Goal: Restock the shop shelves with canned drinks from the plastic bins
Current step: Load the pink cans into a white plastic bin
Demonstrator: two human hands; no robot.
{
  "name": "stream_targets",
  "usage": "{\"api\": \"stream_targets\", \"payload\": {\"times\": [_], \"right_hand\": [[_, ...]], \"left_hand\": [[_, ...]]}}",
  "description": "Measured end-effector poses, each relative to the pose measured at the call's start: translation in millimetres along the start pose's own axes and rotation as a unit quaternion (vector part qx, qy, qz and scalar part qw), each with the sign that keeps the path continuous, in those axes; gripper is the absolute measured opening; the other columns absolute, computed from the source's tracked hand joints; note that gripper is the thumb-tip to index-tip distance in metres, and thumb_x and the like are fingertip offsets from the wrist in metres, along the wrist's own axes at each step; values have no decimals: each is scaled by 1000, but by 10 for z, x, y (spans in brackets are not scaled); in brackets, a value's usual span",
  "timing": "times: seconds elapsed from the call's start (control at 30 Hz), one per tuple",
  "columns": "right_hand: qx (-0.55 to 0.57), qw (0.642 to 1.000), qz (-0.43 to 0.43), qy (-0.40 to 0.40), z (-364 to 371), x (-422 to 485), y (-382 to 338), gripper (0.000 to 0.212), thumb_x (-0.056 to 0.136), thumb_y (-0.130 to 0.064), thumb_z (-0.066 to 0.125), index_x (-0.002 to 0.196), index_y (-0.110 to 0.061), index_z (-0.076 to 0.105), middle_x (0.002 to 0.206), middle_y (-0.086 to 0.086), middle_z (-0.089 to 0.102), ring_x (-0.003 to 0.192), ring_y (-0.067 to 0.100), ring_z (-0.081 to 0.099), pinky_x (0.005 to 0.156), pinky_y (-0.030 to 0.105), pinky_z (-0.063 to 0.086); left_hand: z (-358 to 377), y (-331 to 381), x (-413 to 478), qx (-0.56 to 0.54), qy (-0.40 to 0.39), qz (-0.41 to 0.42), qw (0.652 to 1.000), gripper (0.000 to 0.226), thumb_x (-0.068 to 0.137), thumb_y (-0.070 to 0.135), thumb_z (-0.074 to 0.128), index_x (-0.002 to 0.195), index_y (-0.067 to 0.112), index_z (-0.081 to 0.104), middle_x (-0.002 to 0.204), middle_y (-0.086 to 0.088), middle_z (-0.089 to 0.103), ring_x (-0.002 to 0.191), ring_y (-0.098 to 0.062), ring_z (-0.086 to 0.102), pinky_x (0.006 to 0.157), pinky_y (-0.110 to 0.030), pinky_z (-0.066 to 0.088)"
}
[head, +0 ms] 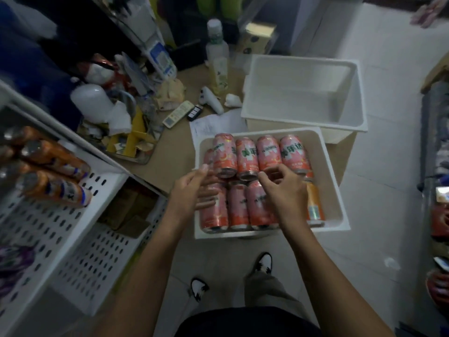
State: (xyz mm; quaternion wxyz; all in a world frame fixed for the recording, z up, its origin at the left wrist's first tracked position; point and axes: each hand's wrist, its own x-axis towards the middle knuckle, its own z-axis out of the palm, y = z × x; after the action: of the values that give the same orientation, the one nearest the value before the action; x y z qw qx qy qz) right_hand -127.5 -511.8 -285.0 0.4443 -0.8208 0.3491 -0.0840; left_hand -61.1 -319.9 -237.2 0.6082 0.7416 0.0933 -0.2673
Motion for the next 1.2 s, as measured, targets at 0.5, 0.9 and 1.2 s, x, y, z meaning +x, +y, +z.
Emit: {"api": "stream_targets", "payload": {"times": [0.5,0.9,1.2], "right_hand": [[222,857,-291,-362,1441,-1065,-3111,13,85,-35,72,95,-26,74,87,3,75,80,28,73,71,49,60],[200,835,-339,-384,2562,-1215,-5087,54,79,-26,83,125,-21,56,124,1,64,112,17,62,106,39,49],[151,848,-329,-387,3308,-968,-5559,64,79,-22,81,135,-23,49,124,2,60,108,13,61,103,38,48]], "left_hand": [[-2891,651,-1352,-64,347,221,909,32,106,31,47,117,11,69,108,-4,77,95,-23,74,89,-32,59],[-4545,1430,-1238,28,414,255,874,43,96,52,58,132,27,55,127,4,58,118,-15,58,101,-38,48],[-5178,1494,-450,21,395,208,894,69,94,51,61,152,25,33,148,-4,44,121,-17,47,89,-29,45]]}}
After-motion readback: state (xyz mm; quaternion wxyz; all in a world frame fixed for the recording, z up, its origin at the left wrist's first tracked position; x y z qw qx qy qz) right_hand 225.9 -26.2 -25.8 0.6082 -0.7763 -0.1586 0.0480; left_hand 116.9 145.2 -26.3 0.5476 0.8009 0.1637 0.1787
